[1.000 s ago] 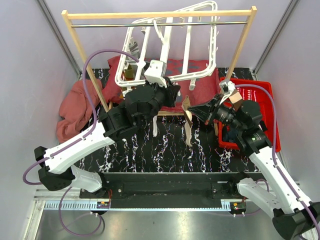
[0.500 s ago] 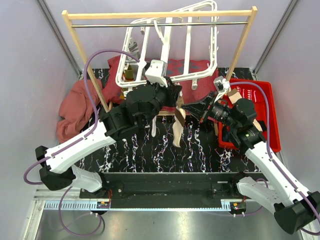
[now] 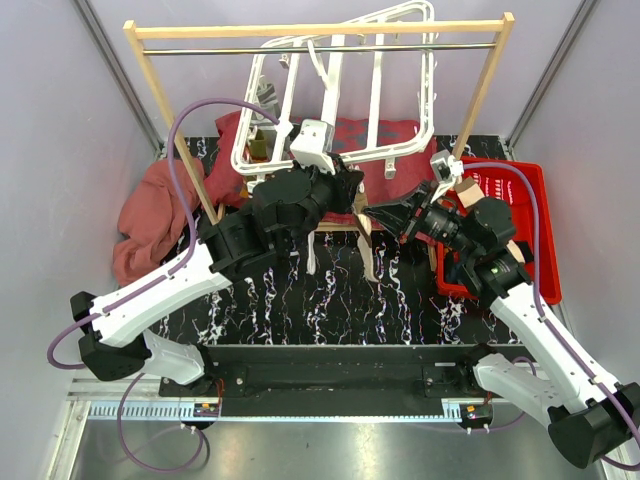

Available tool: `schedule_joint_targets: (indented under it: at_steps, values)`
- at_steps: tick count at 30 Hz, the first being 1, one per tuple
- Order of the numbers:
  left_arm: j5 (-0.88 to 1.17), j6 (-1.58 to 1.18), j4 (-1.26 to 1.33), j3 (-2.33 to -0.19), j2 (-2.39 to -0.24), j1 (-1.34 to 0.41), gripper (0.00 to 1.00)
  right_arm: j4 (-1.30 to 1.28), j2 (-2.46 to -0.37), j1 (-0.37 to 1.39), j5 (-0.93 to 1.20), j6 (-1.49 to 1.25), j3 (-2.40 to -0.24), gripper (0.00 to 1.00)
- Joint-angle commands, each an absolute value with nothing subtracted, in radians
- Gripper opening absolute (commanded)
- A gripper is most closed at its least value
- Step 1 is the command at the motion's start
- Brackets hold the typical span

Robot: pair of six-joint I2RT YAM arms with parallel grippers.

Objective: Clip the socks to the hanger
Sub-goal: Clamp the sock onto the hanger.

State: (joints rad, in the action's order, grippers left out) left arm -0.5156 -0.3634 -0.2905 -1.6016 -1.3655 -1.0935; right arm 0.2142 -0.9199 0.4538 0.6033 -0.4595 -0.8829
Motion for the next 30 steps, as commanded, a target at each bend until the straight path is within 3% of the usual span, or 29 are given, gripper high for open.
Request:
schedule_joint_targets:
  at_steps: [1, 17, 21, 24, 25, 30]
  values:
    - [-0.494, -0.360, -0.250, -1.620, -1.368, -1.094, 0.00, 0.293, -0.925, 0.466, 0.607, -0.482, -0.934, 0.01]
    - [-0.448, -0.390, -0.247, -1.615, -1.373, -1.094, 0.00, 0.344, -0.959, 0.466, 0.611, -0.502, -0.954, 0.01]
    - [-0.453, -0.387, -0.247, -1.612, -1.373, -1.092, 0.07, 0.344, -0.959, 0.466, 0.604, -0.500, -0.962, 0.01]
    - [-0.462, -0.379, -0.245, -1.606, -1.370, -1.092, 0.20, 0.344, -0.959, 0.466, 0.603, -0.500, -0.965, 0.01]
    - [-0.469, -0.379, -0.245, -1.605, -1.368, -1.094, 0.32, 0.344, -0.959, 0.465, 0.603, -0.499, -0.966, 0.01]
    - [-0.489, -0.367, -0.235, -1.594, -1.350, -1.092, 0.66, 0.348, -0.960, 0.466, 0.604, -0.500, -0.966, 0.03]
